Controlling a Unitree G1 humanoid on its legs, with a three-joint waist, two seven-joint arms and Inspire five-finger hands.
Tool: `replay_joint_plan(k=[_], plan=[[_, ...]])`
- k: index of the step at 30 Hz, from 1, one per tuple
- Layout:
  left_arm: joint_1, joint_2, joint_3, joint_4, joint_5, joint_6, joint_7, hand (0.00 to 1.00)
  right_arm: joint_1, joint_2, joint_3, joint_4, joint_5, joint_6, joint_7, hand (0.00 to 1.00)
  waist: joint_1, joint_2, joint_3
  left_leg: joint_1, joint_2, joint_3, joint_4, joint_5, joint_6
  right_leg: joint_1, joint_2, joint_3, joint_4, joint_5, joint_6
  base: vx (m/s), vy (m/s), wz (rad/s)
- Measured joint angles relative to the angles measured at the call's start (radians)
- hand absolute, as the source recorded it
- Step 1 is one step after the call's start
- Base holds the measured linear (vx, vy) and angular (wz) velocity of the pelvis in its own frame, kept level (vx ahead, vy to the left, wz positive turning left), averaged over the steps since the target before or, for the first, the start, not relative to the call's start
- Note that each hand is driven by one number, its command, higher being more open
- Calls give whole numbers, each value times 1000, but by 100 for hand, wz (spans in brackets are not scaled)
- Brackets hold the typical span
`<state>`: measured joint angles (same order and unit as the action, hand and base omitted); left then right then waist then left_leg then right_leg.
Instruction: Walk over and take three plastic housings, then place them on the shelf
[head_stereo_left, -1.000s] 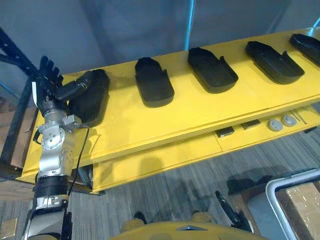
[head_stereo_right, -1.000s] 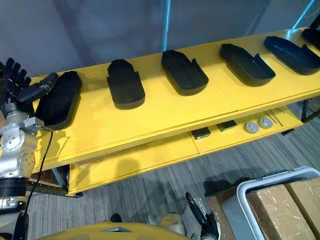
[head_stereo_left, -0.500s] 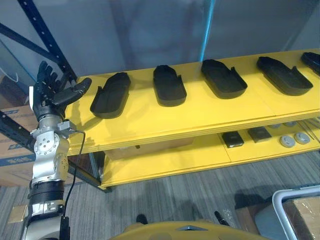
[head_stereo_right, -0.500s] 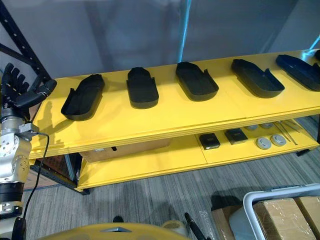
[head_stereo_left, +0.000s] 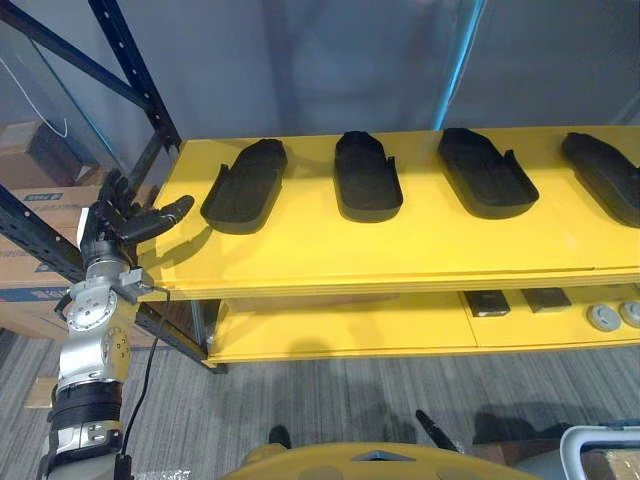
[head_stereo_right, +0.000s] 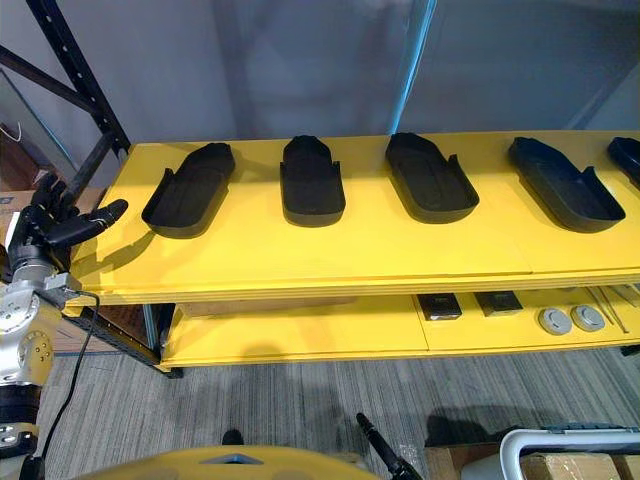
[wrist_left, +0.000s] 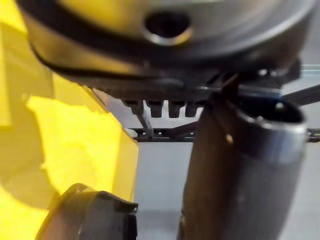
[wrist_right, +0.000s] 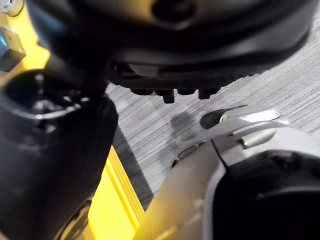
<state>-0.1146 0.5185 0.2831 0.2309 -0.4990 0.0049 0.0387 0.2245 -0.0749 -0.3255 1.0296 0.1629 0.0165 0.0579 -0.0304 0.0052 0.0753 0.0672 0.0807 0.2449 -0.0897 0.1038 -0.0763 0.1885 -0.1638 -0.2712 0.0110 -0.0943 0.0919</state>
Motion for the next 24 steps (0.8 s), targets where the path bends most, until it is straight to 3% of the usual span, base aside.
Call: replay_joint_plan(k=[8, 15, 24], plan=[[-3, 4, -33, 47, -3, 0, -96, 100, -6, -1, -1, 9, 2, 0, 4, 100, 0, -3, 9, 11, 4, 2, -1, -5, -5, 5, 3, 4, 3, -8, -12, -36, -15, -2], [-1, 4, -34, 56, -8, 0, -113, 100, -1, 2, -30, 17, 3, 21, 4, 100, 1, -20, 27, 12, 5, 7, -1, -7, -6, 5, 3, 8, 1, -7, -10, -6, 0, 0], [26, -4, -52, 99, -8, 2, -138, 100, -7, 2, -37, 17, 3, 20, 4, 100, 0, -19, 30, 34, 6, 22, -1, -17, -14, 25, 4, 17, -12, -4, -4, 6, -10, -3]])
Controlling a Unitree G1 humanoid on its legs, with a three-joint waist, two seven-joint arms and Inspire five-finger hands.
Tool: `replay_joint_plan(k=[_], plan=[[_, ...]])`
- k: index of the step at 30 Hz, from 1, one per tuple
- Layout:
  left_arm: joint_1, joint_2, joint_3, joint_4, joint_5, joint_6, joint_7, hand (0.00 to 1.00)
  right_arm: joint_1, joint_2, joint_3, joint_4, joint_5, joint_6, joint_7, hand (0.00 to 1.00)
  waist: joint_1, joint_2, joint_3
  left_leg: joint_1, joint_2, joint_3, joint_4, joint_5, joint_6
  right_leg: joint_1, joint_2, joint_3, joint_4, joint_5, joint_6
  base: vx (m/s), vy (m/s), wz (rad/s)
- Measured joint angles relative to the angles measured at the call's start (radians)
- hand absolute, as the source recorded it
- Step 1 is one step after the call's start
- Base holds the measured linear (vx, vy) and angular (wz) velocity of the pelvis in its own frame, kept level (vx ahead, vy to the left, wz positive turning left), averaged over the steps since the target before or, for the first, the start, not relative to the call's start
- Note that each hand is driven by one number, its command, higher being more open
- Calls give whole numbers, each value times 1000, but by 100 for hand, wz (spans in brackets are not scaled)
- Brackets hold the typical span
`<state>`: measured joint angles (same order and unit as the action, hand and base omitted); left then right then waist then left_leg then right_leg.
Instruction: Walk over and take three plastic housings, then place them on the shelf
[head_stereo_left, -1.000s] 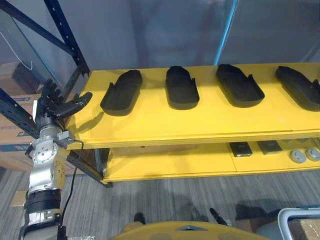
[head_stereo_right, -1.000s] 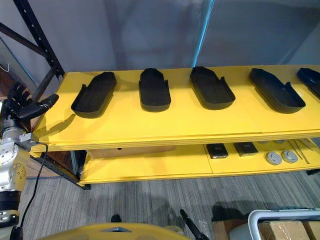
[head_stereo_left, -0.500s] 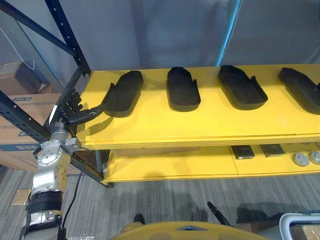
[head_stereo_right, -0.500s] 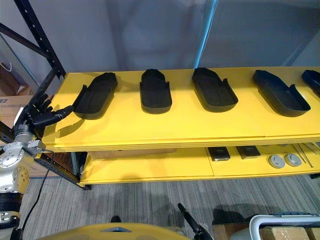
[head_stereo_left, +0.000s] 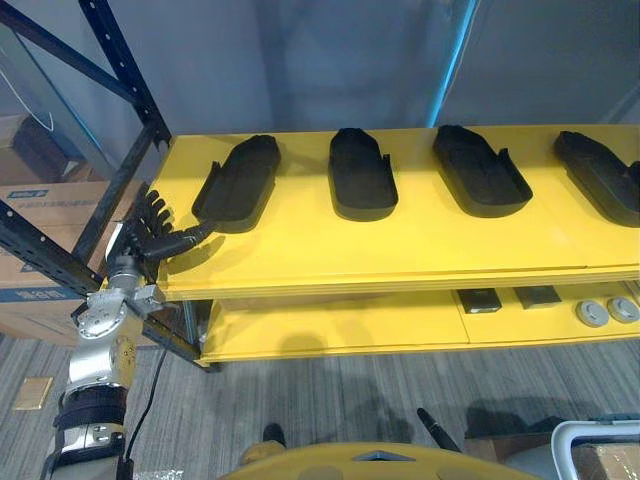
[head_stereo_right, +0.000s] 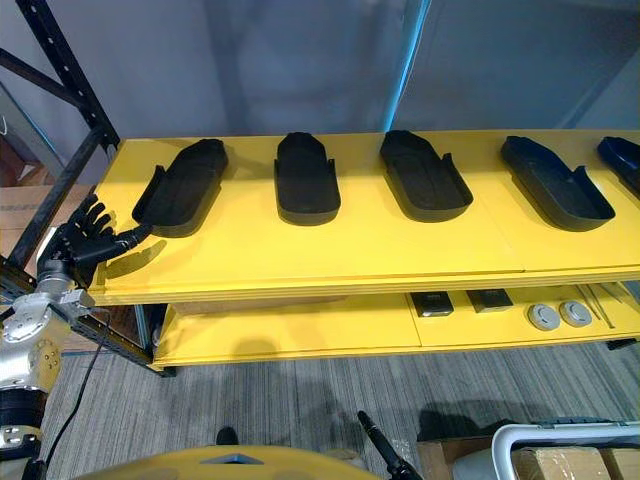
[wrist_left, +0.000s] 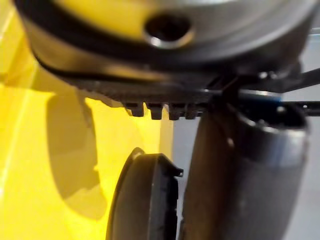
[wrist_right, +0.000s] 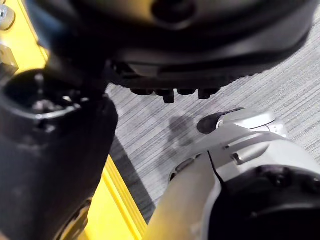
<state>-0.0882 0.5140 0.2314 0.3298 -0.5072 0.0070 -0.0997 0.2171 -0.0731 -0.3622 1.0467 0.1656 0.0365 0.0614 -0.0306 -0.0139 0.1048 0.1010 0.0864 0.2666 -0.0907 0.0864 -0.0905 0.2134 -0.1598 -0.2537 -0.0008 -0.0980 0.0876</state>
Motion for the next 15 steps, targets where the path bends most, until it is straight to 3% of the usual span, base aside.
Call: replay_joint_plan(k=[15], plan=[[20, -1, 3, 0, -44, 0, -90, 100, -8, 0, 0, 0, 0, 1, 0, 100, 1, 3, 2, 12, 6, 15, 0, -8, -4, 4, 4, 13, -1, -3, -5, -4, -6, -2]])
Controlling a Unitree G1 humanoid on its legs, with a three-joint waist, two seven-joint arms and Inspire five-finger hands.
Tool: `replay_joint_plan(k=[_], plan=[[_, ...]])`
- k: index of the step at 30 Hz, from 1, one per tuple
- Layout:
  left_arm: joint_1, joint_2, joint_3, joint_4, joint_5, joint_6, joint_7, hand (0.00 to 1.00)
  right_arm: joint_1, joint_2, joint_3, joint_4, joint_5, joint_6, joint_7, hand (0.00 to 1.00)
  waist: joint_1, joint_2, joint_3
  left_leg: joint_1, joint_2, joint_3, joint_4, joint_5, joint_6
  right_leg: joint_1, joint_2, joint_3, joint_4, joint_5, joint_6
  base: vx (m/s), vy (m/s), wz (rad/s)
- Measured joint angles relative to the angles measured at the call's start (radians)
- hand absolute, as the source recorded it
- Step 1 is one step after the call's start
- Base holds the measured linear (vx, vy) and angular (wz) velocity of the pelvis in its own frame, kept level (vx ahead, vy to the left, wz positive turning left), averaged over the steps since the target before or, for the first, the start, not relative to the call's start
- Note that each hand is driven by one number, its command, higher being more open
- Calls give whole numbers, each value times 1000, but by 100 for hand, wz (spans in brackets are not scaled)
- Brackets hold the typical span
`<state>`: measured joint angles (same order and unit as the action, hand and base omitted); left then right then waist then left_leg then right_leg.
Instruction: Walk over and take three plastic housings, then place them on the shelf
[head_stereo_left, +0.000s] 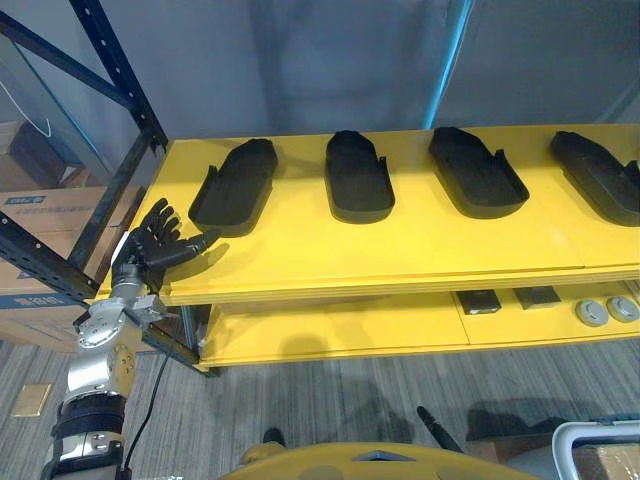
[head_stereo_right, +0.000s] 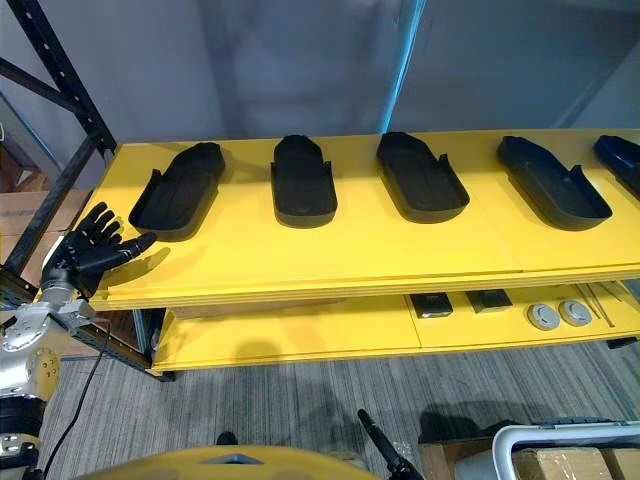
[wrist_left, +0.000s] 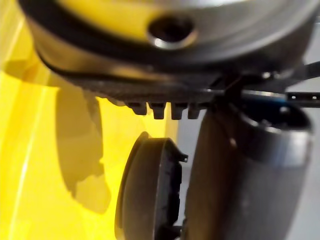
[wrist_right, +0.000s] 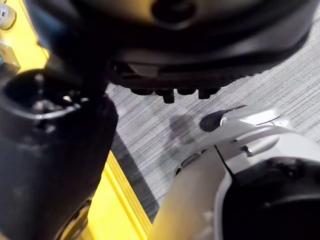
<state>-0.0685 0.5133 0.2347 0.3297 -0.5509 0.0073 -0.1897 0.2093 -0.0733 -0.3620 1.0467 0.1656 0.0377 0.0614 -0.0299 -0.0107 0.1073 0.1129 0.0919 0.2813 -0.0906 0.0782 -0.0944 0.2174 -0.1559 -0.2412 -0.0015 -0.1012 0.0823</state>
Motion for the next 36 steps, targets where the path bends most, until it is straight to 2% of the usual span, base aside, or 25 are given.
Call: replay_joint_plan(k=[18, 36], plan=[[0, 0, -3, -1, -76, 20, -45, 100, -10, 0, 0, 0, 0, 0, -2, 100, -1, 1, 1, 0, 1, 2, 0, -3, -1, -1, 0, 0, -3, 0, 0, 0, 0, 0], [0, 0, -4, -8, -77, 38, -97, 100, -10, 0, 2, -1, 0, 0, -2, 100, -3, 7, 5, 0, 1, 6, 0, -4, -1, -3, 0, 2, -3, 0, 1, 0, 0, 0]])
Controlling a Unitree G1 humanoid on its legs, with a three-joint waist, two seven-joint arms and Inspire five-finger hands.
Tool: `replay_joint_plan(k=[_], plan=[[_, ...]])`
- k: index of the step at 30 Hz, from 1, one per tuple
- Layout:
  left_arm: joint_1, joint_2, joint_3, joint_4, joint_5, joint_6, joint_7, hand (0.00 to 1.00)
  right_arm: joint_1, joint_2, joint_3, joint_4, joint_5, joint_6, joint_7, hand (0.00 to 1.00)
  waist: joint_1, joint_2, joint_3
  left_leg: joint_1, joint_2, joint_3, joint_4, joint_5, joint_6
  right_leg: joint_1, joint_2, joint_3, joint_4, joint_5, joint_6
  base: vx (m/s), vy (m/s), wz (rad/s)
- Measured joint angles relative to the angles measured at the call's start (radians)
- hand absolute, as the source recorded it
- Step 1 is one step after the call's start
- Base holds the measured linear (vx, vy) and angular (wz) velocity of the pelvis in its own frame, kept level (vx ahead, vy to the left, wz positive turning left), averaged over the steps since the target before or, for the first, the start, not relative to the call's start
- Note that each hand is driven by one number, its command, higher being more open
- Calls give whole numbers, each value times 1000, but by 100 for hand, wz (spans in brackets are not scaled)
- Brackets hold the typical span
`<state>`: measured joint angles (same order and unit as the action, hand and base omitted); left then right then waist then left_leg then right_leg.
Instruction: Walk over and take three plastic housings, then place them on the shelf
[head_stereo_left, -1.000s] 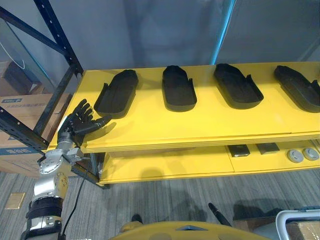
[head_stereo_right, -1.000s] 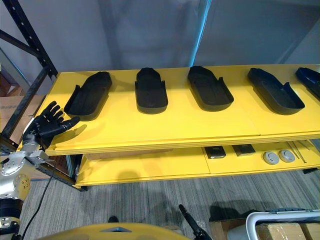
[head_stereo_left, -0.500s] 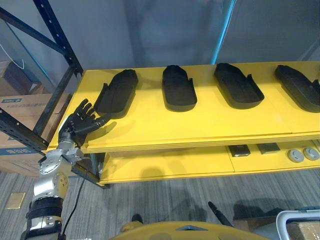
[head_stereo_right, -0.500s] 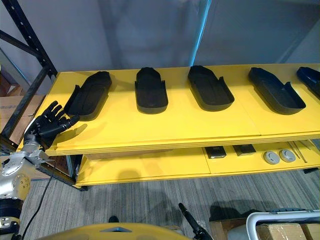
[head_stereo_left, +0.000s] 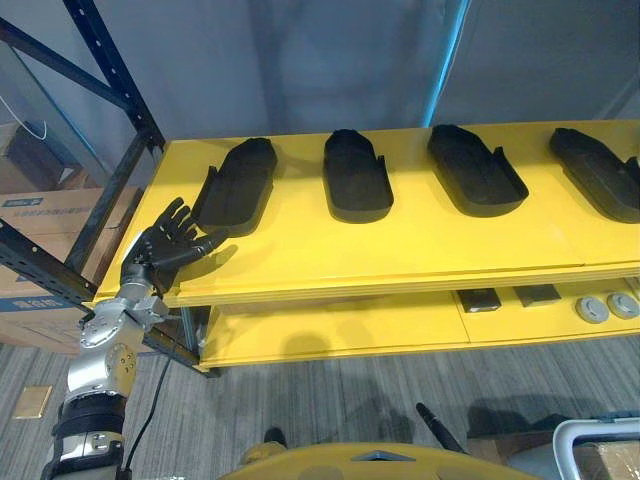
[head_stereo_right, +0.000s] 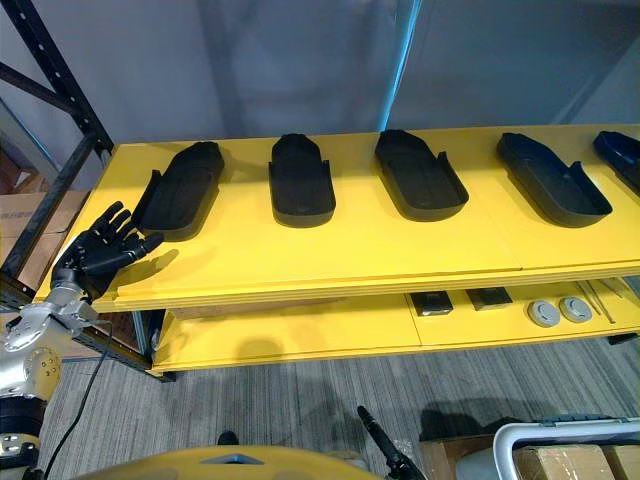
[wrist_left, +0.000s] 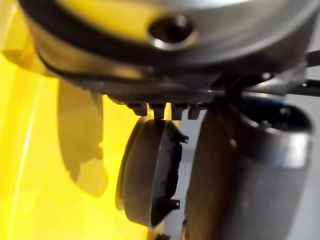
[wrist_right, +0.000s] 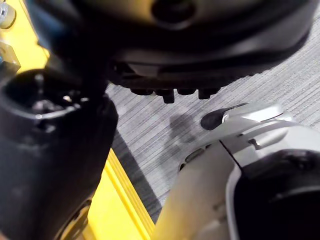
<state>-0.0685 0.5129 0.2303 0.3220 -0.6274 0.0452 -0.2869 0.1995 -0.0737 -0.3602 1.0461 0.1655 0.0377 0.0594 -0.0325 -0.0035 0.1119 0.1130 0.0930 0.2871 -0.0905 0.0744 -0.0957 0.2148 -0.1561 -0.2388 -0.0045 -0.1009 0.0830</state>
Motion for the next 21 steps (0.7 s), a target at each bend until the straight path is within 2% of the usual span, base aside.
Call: replay_joint_plan(k=[17, 21], plan=[[0, 1, -29, -10, 1, 8, -16, 100, -1, -13, 0, -1, 0, 0, 0, 100, -1, 22, 5, 0, 2, 5, 0, 0, 0, -3, 0, 2, 1, 1, 2, 0, 0, 0], [0, 1, -41, -18, 22, -6, 31, 100, -1, -14, 0, -1, 0, 0, 0, 100, -1, 23, 5, 0, 2, 5, 0, 0, 0, -3, 0, 2, 1, 1, 2, 0, 0, 0]])
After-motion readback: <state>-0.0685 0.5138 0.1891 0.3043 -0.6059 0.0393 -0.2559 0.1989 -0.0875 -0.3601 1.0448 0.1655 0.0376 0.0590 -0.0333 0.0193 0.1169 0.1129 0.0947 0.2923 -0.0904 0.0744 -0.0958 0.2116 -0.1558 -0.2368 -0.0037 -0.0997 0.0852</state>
